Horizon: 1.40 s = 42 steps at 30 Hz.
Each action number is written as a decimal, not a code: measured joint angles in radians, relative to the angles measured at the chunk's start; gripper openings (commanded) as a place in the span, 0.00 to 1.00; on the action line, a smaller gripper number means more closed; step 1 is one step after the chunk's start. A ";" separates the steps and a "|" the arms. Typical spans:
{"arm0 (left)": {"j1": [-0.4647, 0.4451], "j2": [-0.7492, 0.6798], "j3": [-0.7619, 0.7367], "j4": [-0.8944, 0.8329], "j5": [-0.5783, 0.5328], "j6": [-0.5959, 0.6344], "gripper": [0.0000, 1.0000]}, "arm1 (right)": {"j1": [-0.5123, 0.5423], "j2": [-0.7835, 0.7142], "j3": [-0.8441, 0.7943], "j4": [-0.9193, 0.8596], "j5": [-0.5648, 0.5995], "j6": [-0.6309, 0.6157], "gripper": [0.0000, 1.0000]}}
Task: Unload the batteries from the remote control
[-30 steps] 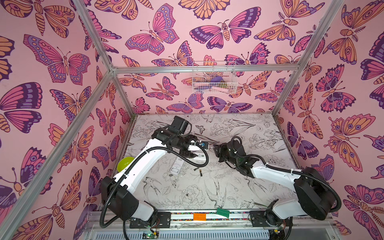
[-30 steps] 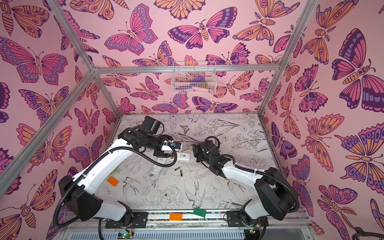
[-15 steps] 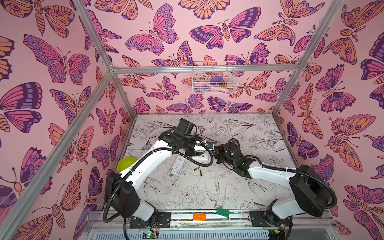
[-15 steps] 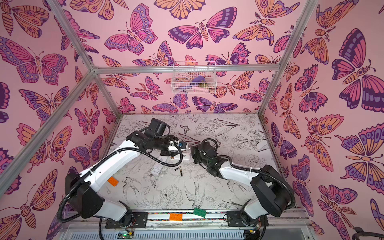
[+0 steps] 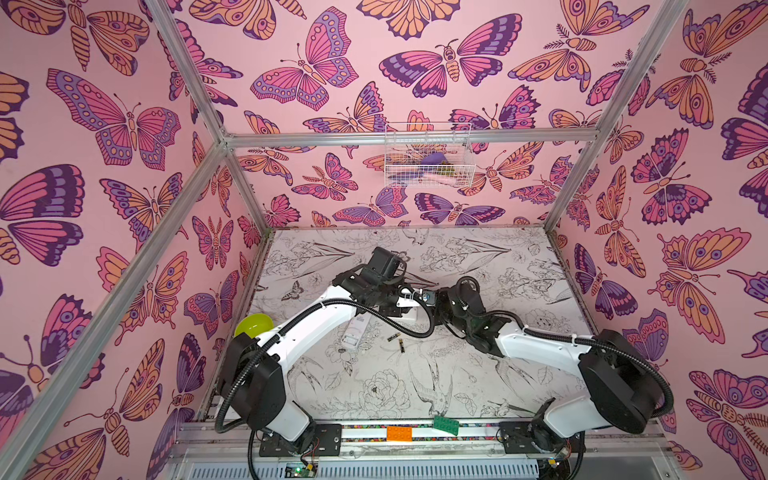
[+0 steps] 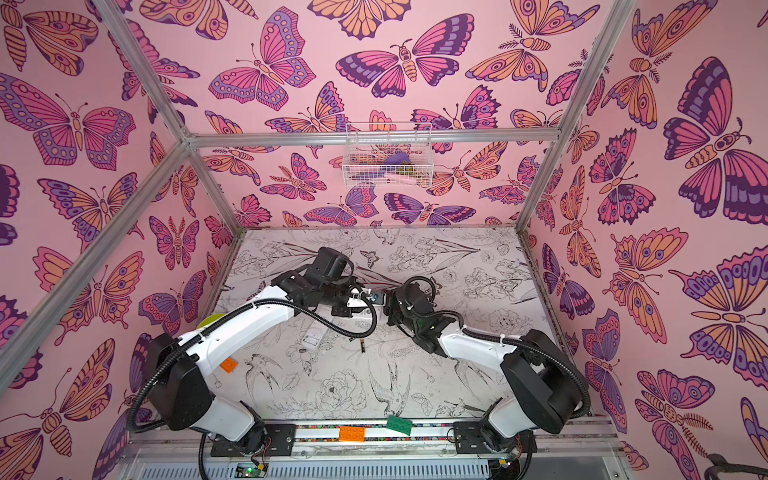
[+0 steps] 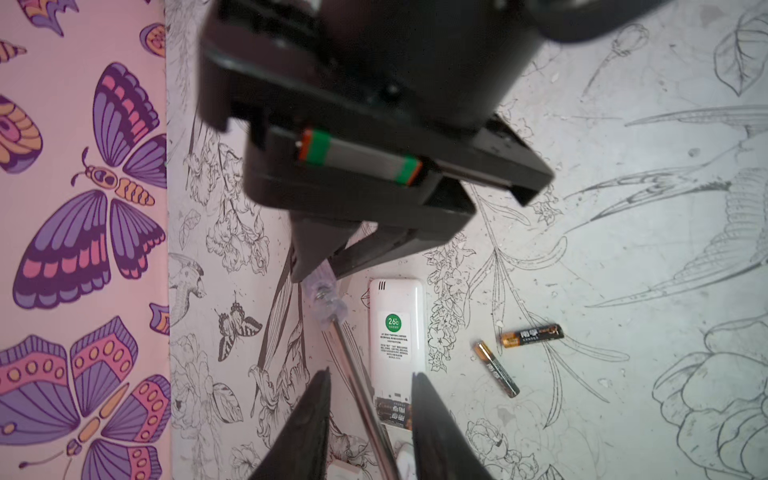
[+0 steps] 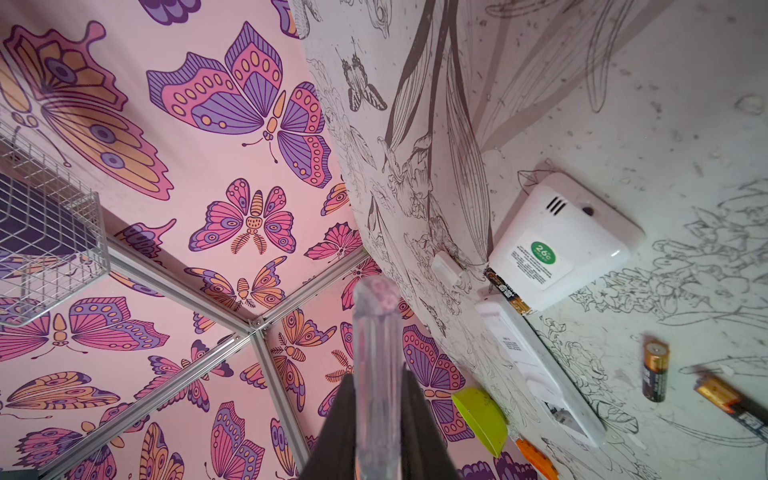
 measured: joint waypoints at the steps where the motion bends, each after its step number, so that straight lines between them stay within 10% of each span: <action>1: -0.002 0.001 0.000 0.007 -0.005 -0.005 0.23 | 0.000 0.001 0.000 0.001 0.002 0.000 0.08; 7: -0.010 0.008 0.000 0.055 -0.056 -0.031 0.00 | -0.002 0.003 0.000 0.006 0.021 0.023 0.11; 21: 0.001 0.008 -0.013 0.106 -0.109 -0.134 0.00 | -0.013 -0.049 -0.033 0.028 0.047 -0.041 0.51; 35: 0.216 -0.037 0.136 -0.002 0.274 -0.681 0.00 | -0.097 -0.560 -0.119 -0.185 0.189 -0.806 0.79; 42: 0.335 -0.079 0.083 0.043 0.548 -0.933 0.00 | -0.232 -0.600 -0.080 -0.331 0.063 -1.144 0.99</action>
